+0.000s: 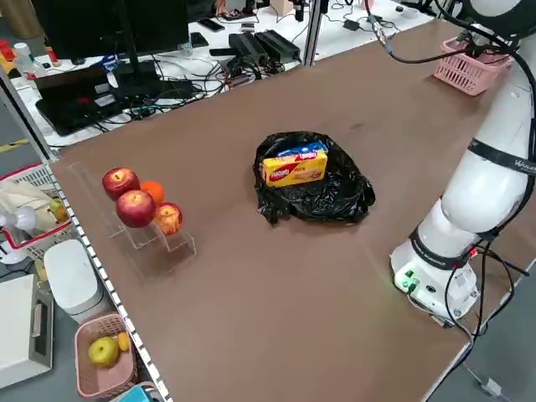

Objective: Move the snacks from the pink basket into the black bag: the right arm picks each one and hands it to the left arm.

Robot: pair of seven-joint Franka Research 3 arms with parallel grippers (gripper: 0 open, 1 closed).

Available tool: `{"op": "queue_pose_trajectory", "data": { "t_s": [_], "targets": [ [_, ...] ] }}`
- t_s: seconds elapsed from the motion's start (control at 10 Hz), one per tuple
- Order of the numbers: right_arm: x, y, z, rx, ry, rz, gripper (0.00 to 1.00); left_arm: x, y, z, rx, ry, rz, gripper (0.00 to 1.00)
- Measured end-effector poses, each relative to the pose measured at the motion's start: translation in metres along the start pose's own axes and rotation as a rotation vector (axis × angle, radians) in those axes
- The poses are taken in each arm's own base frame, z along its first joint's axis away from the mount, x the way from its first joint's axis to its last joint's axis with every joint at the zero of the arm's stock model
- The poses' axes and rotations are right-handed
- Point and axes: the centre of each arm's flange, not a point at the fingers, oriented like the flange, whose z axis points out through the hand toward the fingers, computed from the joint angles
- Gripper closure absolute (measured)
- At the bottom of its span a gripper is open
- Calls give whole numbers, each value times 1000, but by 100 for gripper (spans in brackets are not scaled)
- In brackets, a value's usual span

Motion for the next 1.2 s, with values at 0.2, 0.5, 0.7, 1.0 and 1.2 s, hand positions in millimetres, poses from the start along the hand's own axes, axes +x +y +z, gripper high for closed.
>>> {"op": "queue_pose_trajectory", "data": {
  "t_s": [0.2, 0.5, 0.7, 1.0, 1.2],
  "targets": [
    [0, 0, 0, 0, 0, -1, 40, 0, -2, 0, 15, 3, -2, 0],
    [0, 1, 0, -1, -1, -4, 53, 0, -3, -1, 21, 5, -2, 0],
    [-1, 4, 0, -2, -2, -12, 54, 1, -5, -1, 21, 5, -7, 0],
    [-1, 5, -2, 2, -16, -26, 54, 2, -12, -1, 20, 6, -18, 0],
    [5, 9, -17, 24, -56, -36, 54, 2, -15, -3, 19, 10, -22, 0]
  ]
}}
